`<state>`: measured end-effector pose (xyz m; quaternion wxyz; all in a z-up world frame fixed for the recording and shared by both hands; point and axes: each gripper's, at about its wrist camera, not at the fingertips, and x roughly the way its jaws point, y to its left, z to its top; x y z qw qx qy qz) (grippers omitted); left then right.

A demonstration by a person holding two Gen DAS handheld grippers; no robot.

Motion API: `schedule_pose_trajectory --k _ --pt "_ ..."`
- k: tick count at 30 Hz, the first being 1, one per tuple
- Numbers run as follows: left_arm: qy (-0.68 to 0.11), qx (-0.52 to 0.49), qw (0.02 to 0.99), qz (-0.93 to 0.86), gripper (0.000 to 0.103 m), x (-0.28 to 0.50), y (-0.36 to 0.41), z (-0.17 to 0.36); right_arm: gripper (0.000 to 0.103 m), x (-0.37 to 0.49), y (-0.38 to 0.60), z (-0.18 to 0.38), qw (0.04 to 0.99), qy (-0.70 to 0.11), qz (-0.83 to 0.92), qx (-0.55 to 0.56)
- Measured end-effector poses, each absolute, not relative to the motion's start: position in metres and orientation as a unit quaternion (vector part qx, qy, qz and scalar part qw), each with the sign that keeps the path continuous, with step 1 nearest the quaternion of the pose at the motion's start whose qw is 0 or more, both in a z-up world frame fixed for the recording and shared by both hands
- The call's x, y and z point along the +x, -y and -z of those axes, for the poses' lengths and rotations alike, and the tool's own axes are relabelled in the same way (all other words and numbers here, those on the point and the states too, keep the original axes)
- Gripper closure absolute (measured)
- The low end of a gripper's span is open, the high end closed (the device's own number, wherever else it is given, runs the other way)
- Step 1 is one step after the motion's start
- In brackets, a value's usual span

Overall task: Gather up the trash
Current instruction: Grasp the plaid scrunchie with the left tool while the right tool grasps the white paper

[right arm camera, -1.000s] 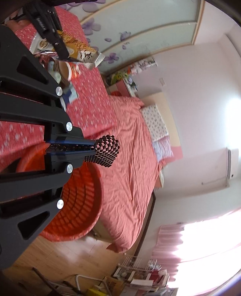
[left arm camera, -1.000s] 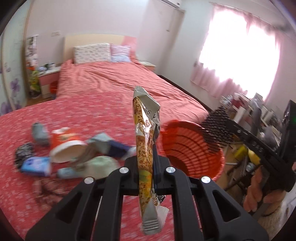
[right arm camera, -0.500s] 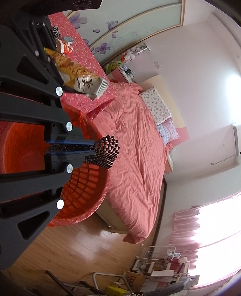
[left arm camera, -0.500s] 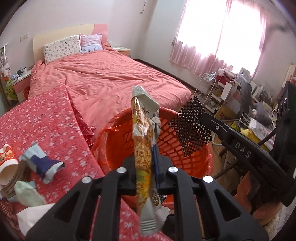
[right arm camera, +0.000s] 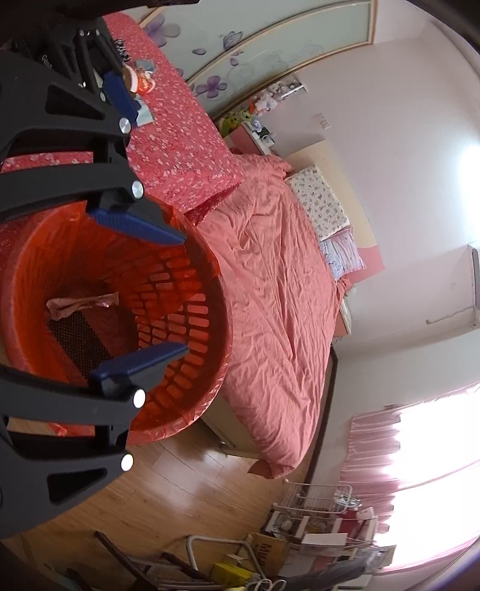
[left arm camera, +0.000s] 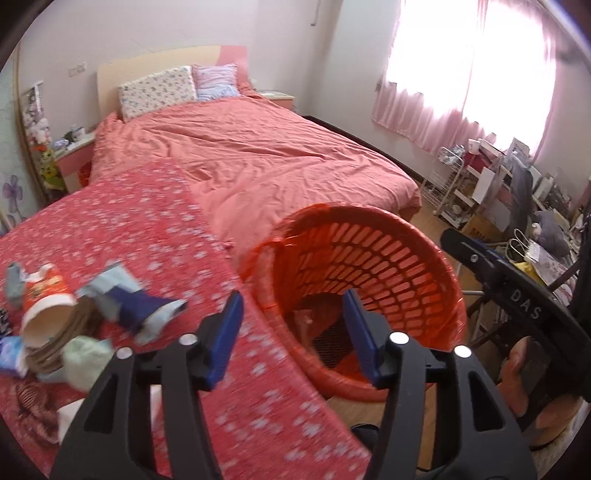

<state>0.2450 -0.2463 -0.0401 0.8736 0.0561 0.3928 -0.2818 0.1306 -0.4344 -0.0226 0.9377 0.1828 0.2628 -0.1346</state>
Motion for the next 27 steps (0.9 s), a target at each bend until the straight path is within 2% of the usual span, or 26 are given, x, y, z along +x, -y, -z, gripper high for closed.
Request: schedule_pose_trajectory --k 7,16,21,27 --pt "-0.382 0.044 0.895 0.227 0.041 0.226 0.177 0.029 0.036 0.128 0.378 0.010 0.949 -0.266 0.103 0.135" --pt "-0.372 0.023 0.924 0.089 0.038 0.217 0.044 0.036 0.031 0.137 0.277 0.023 0.948 -0.303 0.014 0.098" --pt "-0.387 0.000 0.922 0.036 0.038 0.219 -0.016 0.048 0.022 0.148 0.231 0.032 0.943 -0.322 -0.020 0.086" --pt "-0.393 -0.018 0.919 0.014 0.036 0.216 -0.053 0.057 0.015 0.166 0.189 0.048 0.932 -0.356 -0.020 0.066"
